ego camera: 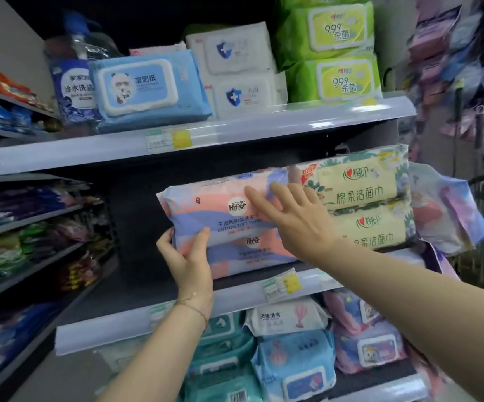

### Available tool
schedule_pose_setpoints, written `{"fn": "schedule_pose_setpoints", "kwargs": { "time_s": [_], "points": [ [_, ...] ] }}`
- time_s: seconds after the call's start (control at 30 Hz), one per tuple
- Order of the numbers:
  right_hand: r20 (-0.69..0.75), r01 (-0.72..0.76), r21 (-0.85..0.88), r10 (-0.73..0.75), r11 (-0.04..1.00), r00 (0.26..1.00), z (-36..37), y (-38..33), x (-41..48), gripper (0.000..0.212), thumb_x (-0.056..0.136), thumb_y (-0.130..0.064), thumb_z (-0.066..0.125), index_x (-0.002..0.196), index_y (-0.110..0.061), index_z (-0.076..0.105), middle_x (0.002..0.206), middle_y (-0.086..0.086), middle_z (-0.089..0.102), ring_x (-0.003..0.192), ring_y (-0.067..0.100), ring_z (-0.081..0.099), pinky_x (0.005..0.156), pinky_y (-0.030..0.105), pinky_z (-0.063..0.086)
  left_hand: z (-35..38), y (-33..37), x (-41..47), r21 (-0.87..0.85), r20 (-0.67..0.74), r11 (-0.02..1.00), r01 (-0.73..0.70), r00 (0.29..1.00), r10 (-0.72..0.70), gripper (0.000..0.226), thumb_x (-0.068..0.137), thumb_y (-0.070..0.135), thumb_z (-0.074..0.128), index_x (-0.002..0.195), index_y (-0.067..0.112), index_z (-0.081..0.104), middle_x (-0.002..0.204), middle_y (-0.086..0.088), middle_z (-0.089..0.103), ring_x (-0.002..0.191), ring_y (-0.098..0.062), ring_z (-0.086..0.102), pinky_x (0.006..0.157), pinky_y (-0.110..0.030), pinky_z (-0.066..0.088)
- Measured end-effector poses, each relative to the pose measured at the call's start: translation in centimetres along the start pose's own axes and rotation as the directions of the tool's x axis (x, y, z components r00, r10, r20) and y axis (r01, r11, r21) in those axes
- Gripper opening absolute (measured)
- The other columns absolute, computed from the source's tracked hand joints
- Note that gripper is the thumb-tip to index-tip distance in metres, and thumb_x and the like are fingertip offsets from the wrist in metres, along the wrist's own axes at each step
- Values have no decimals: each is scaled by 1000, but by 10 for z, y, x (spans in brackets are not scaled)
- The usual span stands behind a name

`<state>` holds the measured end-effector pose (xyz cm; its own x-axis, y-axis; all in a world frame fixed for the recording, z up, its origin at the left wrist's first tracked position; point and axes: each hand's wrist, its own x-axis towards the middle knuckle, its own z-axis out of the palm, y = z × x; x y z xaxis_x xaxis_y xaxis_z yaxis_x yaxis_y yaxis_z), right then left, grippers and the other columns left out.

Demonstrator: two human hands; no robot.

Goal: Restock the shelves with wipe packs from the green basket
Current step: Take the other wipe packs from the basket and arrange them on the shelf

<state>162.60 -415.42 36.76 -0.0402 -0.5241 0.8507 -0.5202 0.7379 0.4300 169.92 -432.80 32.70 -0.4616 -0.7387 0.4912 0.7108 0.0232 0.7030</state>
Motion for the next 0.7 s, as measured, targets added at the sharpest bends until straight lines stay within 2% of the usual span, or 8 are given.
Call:
{"fn": "schedule_pose_setpoints", "kwargs": {
  "time_s": [0.07,0.2,0.27,0.37,0.47,0.57,0.63,0.7],
  "points": [
    [64,-49,35,46,998,997,13,1,2,91,49,6,65,136,-9,43,99,14,51,78,28,41,75,44,43,4,-6,7,161,16,987,-17,1000,15,38,87,12,65,116,11,41,119,-9,52,91,-5,55,74,-10,46],
    [188,-101,114,78,988,979,32,-1,-1,100,47,10,67,140,-4,33,98,15,51,74,32,48,58,42,49,5,-19,22,483,49,875,-24,999,0,54,87,38,61,128,9,42,134,-11,33,122,-19,36,96,-24,27],
    [212,-133,150,99,980,972,39,-2,-1,98,50,9,66,140,-4,30,101,16,51,78,33,49,61,43,51,5,-23,30,575,79,818,-32,997,-16,67,79,53,53,131,11,40,136,-9,33,125,-22,35,96,-31,28],
    [303,-171,192,107,966,947,43,-3,3,88,63,-1,64,142,-7,27,109,14,49,87,32,50,68,39,49,9,-25,46,710,79,703,-25,996,-44,58,91,47,53,133,11,39,140,-10,36,130,-28,32,103,-43,28],
    [437,-226,263,93,938,895,46,-4,4,75,82,-18,54,147,-16,16,125,9,41,109,30,44,88,39,43,19,-24,61,803,89,596,-3,989,-116,57,91,47,51,132,8,42,139,-12,41,129,-32,33,102,-44,29],
    [539,-278,237,112,931,835,49,-6,6,71,87,-29,48,148,-16,15,138,10,33,121,31,39,97,41,38,28,-21,69,850,60,526,39,984,-170,60,90,49,52,130,6,42,137,-15,43,128,-35,34,101,-44,31],
    [560,-275,238,100,931,822,46,-7,8,67,87,-32,48,146,-16,20,138,9,33,122,30,38,97,41,37,30,-16,69,856,7,515,41,996,-90,61,86,45,60,130,8,41,135,-16,44,126,-36,36,98,-46,34],
    [557,-244,234,76,941,827,39,-6,9,57,87,-33,48,139,-15,31,132,7,39,119,29,39,93,39,37,30,-12,63,885,34,459,-78,994,104,57,82,36,68,125,10,43,129,-14,45,121,-35,40,93,-45,36]
  ]
}}
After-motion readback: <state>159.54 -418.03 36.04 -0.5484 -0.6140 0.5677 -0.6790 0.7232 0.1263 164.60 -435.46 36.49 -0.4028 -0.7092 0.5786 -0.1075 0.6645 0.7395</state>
